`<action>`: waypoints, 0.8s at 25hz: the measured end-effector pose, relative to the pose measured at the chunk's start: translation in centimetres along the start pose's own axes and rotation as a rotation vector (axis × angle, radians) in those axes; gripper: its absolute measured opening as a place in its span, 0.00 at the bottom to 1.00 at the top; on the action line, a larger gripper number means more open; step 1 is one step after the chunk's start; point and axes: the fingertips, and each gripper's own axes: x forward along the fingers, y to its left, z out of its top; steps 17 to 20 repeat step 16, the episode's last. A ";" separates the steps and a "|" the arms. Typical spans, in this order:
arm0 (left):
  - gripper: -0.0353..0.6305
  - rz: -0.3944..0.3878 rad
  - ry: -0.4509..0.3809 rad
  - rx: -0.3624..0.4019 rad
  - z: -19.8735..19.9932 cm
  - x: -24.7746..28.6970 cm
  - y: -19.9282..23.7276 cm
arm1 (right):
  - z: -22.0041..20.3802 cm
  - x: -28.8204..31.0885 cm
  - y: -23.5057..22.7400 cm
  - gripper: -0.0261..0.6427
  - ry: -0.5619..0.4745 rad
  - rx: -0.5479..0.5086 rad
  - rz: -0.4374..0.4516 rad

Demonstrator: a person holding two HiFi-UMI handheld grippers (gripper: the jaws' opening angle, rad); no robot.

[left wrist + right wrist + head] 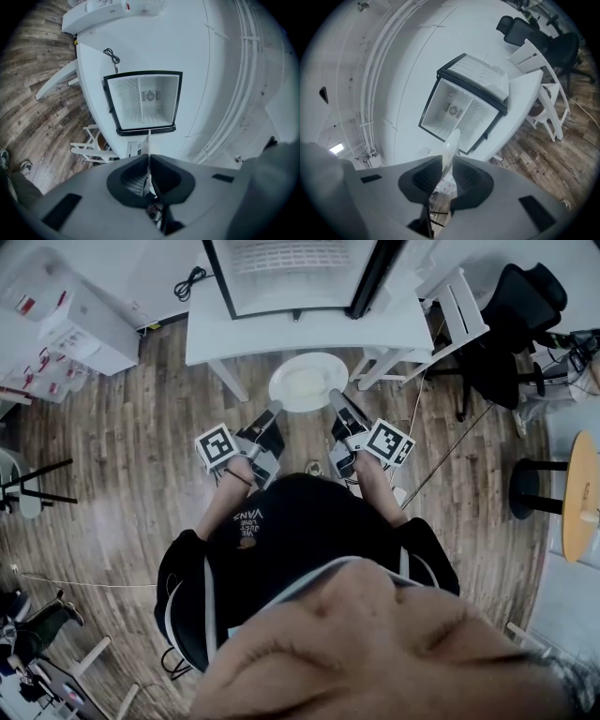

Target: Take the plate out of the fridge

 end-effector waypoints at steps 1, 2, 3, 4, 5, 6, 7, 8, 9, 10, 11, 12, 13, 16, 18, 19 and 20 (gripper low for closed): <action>0.10 -0.002 0.001 0.000 0.0 0.0 0.0 | 0.0 0.0 0.0 0.15 -0.001 0.000 -0.001; 0.10 -0.003 0.001 0.001 0.0 0.1 0.1 | 0.0 0.0 -0.1 0.15 -0.001 0.000 -0.001; 0.10 -0.004 0.002 0.002 0.0 0.2 0.1 | 0.1 0.1 -0.2 0.15 -0.002 0.000 -0.001; 0.10 -0.004 0.003 0.003 0.0 0.3 0.1 | 0.2 0.1 -0.2 0.15 -0.003 -0.001 -0.002; 0.10 -0.003 0.003 0.003 0.0 0.4 0.1 | 0.3 0.0 -0.3 0.15 -0.002 -0.003 -0.002; 0.10 -0.002 0.004 0.004 0.0 0.4 0.1 | 0.4 0.0 -0.3 0.15 -0.002 -0.005 -0.002; 0.10 0.000 0.004 0.005 0.0 0.5 0.1 | 0.4 0.0 -0.2 0.15 -0.001 -0.006 -0.001; 0.10 0.000 0.004 0.006 0.0 0.5 0.1 | 0.5 0.0 -0.2 0.15 0.000 -0.007 -0.001; 0.10 -0.002 0.005 0.006 -0.1 0.5 0.1 | 0.5 0.0 -0.2 0.15 -0.001 -0.008 -0.001; 0.10 -0.004 0.006 0.005 -0.1 0.6 0.0 | 0.6 -0.1 -0.2 0.15 -0.002 -0.009 -0.001; 0.10 -0.006 0.006 0.003 -0.1 0.6 -0.1 | 0.6 -0.1 -0.1 0.15 -0.002 -0.010 -0.001; 0.10 -0.007 0.006 0.004 0.0 0.6 -0.1 | 0.6 0.0 -0.1 0.15 -0.003 -0.011 0.000; 0.10 -0.005 0.006 0.005 0.1 0.7 -0.1 | 0.7 0.1 -0.1 0.15 -0.003 -0.013 0.001; 0.10 0.000 0.004 0.012 0.7 0.8 0.2 | 0.9 0.7 -0.1 0.15 -0.003 -0.016 0.003; 0.10 0.000 0.004 0.012 0.7 0.8 0.2 | 0.9 0.7 -0.1 0.15 -0.003 -0.016 0.003; 0.10 0.000 0.004 0.012 0.7 0.8 0.2 | 0.9 0.7 -0.1 0.15 -0.003 -0.016 0.003; 0.10 0.000 0.004 0.012 0.7 0.8 0.2 | 0.9 0.7 -0.1 0.15 -0.003 -0.016 0.003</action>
